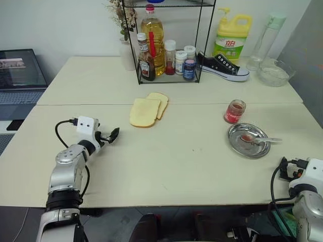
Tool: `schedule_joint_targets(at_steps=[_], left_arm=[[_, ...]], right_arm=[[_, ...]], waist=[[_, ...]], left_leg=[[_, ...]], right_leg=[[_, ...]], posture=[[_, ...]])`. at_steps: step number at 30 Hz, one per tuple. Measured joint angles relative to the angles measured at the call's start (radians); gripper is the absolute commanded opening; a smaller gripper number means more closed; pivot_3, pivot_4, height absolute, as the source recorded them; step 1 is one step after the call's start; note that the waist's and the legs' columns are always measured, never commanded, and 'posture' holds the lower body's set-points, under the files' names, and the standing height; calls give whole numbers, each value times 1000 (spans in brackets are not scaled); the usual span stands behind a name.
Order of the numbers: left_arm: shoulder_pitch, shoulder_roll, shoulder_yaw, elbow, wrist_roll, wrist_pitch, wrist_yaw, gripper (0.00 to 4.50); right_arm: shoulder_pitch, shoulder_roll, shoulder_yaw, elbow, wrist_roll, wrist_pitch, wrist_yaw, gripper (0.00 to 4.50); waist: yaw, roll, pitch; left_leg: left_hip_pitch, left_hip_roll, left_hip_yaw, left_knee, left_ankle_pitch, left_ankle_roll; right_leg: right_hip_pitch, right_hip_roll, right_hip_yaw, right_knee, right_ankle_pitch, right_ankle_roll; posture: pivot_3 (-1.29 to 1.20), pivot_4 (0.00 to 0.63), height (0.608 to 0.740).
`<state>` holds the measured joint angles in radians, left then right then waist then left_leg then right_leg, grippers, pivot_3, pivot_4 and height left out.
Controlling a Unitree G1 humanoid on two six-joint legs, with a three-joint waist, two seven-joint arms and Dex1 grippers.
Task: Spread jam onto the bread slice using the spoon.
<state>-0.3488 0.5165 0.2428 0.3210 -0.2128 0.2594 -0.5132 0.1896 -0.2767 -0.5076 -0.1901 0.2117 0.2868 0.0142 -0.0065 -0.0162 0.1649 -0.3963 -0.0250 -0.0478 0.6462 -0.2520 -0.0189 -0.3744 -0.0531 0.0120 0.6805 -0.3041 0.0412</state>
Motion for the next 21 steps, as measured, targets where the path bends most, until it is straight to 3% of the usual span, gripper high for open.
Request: schedule_joint_targets(at_steps=[9,17,21], left_arm=[[-17,7,-1,-8,-18,45,-13,4500],[-64,12,-1,-6,-22,65,-22,4500],[-95,39,0,-4,-94,162,-115,4500]], right_arm=[[24,-7,-10,-49,2,8,4,4478],[28,-80,-76,-104,-4,11,6,4478],[-61,-258,-56,-237,84,83,144,4478]], waist=[[0,0,0],[0,0,0],[-16,1,1]], left_leg=[[0,0,0,0,0,0],[0,0,0,0,0,0],[0,0,1,0,0,0]], right_leg=[[0,0,0,0,0,0],[0,0,0,0,0,0],[0,2,0,1,0,0]], posture=[[0,150,740],[0,150,740],[0,150,740]])
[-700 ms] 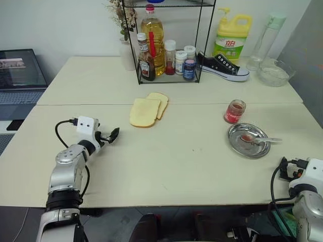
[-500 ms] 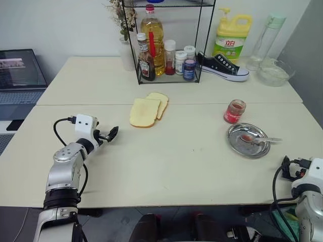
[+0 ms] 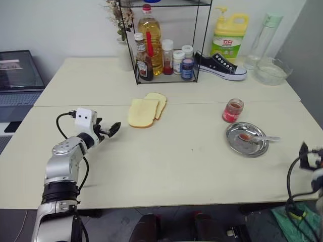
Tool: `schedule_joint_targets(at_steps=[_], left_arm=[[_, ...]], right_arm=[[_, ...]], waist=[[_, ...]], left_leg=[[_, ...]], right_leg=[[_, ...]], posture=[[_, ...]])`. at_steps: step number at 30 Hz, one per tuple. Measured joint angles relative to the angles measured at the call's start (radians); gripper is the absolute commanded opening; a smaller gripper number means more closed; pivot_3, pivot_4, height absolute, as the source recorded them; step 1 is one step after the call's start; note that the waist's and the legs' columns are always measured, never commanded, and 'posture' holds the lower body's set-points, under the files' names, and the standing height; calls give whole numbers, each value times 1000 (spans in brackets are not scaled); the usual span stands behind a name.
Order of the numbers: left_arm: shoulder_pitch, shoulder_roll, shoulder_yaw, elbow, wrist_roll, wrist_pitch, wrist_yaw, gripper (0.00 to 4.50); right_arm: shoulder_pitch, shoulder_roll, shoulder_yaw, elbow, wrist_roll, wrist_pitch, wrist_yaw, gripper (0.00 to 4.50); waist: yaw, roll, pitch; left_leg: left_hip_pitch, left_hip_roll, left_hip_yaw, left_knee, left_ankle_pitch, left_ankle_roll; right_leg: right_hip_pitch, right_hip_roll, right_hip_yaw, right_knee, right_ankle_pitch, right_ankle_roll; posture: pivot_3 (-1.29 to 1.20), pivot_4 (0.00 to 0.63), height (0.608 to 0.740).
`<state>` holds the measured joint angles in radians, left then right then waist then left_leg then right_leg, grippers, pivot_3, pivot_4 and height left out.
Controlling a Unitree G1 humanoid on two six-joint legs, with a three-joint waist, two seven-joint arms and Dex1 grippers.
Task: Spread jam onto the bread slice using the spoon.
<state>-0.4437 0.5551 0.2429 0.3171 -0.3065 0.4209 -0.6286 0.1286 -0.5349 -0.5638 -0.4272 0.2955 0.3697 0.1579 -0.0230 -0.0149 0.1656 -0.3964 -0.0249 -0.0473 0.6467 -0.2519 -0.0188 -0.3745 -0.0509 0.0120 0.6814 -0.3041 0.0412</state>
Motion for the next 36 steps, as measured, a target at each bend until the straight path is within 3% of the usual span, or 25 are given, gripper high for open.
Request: schedule_joint_targets(at_steps=[5,11,18,25,28,36], left_arm=[[-88,26,-7,-3,-52,97,-83,4500],[-208,40,-45,117,-42,115,-133,4500],[-404,-12,-148,545,72,-47,-183,4500],[-459,-13,-145,740,96,-134,-201,4500],[-474,-14,-136,784,100,-165,-219,3949],[-530,-38,-102,861,94,-183,-245,1425]], right_arm=[[-116,-172,127,-156,182,177,203,4478],[-259,-181,329,-176,431,388,346,4478],[-439,-61,579,-122,423,429,371,4478],[-432,-41,692,-116,315,412,370,4478],[-431,-7,694,-116,312,412,363,4500],[-457,34,688,-115,297,413,341,4500]], waist=[[-4,-4,-2],[0,-5,-1],[-3,-6,-1],[-4,-7,0],[-4,-8,0],[-4,-9,1]], left_leg=[[-2,2,-4,0,0,0],[-2,0,-4,2,0,0],[-4,-1,-4,2,0,0],[-7,-1,-3,2,0,0],[-7,-1,-3,3,0,0],[-7,-2,-4,3,0,0]], right_leg=[[0,4,-4,-2,0,0],[1,0,-4,-2,0,0],[-2,1,-6,-1,0,0],[-7,-2,-6,0,0,0],[-6,-1,-6,1,0,0],[-7,-1,-7,1,0,0]], posture=[[0,150,740],[0,150,740],[0,150,740],[0,150,740],[0,150,740],[0,150,740]])
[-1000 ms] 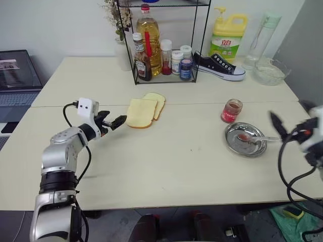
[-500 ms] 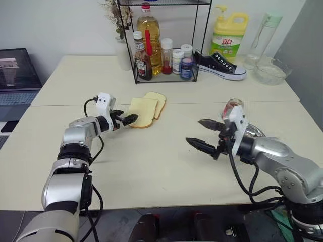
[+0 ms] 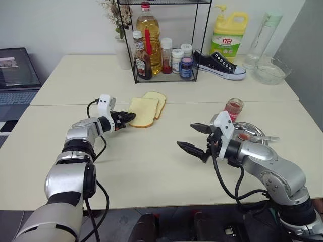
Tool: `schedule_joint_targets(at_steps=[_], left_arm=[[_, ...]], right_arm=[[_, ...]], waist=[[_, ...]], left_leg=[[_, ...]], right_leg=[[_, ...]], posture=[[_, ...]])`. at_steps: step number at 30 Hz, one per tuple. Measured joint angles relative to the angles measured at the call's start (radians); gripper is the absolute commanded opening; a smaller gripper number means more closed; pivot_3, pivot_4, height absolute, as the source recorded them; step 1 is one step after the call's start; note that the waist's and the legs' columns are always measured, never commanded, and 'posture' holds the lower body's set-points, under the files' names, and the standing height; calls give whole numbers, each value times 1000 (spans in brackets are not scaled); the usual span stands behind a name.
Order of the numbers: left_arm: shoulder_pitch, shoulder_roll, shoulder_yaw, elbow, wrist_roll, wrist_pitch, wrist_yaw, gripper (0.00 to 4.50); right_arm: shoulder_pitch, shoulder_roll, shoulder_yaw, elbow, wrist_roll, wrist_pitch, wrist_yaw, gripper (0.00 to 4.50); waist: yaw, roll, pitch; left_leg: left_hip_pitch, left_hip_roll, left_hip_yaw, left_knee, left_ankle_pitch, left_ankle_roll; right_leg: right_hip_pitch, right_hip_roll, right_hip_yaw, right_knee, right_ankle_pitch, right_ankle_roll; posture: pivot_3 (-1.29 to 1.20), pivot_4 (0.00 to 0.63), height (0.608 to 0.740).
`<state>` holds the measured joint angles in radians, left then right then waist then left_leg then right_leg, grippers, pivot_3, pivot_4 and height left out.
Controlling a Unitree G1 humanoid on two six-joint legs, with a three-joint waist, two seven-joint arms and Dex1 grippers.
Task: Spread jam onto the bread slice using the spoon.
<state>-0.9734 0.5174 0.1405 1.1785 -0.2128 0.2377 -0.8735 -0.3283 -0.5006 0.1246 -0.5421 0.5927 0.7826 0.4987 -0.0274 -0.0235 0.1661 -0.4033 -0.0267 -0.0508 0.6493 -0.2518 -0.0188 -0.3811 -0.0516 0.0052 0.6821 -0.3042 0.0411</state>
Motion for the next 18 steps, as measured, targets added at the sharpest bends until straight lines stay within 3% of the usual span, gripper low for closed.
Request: schedule_joint_targets(at_steps=[5,13,18], left_arm=[[-4,-10,6,12,2,-13,-5,6],[-23,-10,29,-4,-8,-15,-14,6],[-21,8,67,-197,-102,234,-104,6]], right_arm=[[-7,3,-22,20,-3,0,-1,4500],[-16,8,-27,39,-21,-1,1,4500],[-11,8,-69,47,-20,-5,2,4500]], waist=[[1,0,0],[0,0,0],[0,-1,0]], left_leg=[[0,0,0,0,0,0],[0,0,0,0,0,0],[-2,0,-1,1,0,0]], right_leg=[[0,0,0,0,0,0],[0,0,0,0,0,0],[0,1,0,0,0,0]], posture=[[0,150,740],[0,150,740],[0,150,740]])
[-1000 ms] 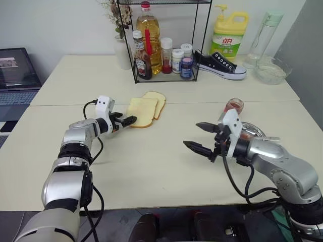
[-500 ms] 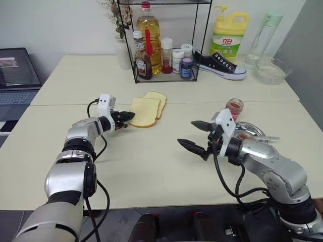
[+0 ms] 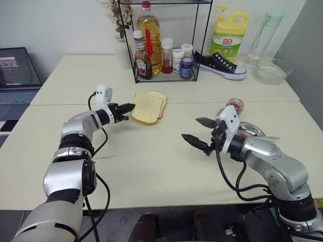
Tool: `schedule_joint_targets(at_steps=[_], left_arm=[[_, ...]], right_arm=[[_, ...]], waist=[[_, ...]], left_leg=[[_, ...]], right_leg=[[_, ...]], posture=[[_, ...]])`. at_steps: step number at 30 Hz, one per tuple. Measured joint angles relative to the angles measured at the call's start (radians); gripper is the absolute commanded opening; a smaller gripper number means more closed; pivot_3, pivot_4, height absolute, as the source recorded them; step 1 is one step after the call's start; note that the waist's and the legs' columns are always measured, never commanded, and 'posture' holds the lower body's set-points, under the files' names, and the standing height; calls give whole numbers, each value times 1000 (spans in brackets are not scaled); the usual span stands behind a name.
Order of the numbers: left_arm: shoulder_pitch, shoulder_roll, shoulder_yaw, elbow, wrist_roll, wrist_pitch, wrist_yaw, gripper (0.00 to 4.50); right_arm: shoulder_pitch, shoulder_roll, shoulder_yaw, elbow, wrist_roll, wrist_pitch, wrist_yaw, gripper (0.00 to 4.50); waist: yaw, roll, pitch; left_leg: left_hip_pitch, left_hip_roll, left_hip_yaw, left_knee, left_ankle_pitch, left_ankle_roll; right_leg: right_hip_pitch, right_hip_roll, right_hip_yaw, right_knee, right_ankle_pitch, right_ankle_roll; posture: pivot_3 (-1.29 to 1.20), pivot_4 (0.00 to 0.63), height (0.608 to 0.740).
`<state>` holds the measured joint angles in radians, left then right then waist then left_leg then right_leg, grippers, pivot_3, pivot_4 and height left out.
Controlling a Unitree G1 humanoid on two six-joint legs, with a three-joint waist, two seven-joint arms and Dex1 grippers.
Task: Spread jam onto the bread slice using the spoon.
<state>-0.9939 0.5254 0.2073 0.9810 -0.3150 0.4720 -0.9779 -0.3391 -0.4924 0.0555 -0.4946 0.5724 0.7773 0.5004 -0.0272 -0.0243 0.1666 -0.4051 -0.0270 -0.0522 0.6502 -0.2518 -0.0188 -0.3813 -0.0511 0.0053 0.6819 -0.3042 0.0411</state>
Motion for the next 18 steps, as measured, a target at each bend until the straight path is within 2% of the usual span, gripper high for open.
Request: schedule_joint_targets(at_steps=[5,10,14,18], left_arm=[[131,-33,-8,-556,-212,446,-16,6],[334,-118,-33,-849,-319,676,98,6],[477,-156,-75,-993,-345,715,171,6],[550,-147,-123,-1007,-278,596,213,6]], right_arm=[[14,-15,-49,15,0,-5,5,4500],[30,-38,-90,23,0,-8,17,4500],[54,-42,-114,26,-1,-8,18,4500],[76,-42,-114,24,-1,-8,18,4500]], waist=[[-4,1,0],[-5,1,0],[-4,1,0],[1,1,0]], left_leg=[[0,0,0,1,0,0],[2,2,1,0,0,0],[3,2,1,0,0,0],[3,2,2,0,0,0]], right_leg=[[0,-3,5,-1,0,0],[1,-2,6,1,0,0],[1,-2,6,1,0,0],[2,-2,6,0,0,0]], posture=[[0,150,740],[0,150,740],[0,150,740],[0,150,740]])
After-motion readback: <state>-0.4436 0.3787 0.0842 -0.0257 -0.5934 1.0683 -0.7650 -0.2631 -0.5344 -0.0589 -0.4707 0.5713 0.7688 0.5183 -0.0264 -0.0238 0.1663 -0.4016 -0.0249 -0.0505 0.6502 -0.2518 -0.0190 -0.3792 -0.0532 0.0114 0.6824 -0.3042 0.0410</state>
